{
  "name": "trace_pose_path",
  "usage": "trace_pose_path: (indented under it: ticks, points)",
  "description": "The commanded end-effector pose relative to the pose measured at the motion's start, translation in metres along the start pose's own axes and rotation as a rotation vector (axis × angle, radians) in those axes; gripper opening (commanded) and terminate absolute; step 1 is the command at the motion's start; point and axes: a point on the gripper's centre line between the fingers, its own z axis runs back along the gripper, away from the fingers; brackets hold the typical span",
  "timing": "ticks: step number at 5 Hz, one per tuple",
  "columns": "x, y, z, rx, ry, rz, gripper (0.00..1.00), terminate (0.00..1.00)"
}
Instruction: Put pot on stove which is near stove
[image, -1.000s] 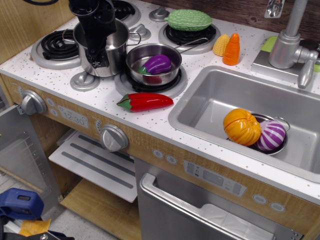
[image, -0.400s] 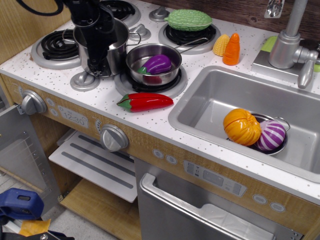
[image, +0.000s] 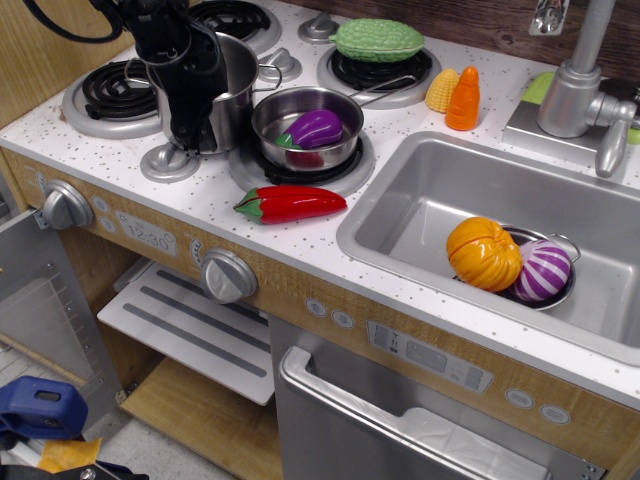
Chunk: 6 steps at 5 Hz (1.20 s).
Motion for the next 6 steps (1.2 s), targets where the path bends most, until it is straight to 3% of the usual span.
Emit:
trace_pose_path:
  ticks: [1, 4, 6]
  points:
    - [-0.007, 0.014, 0.006, 0.025, -0.022, 0.008, 0.0, 0.0]
    - [-0.016, 0.029, 0.027, 0.042, 0.013, 0.001, 0.0, 0.0]
    - [-0.028, 0.046, 0.034, 0.024, 0.025, -0.021, 0.0, 0.0]
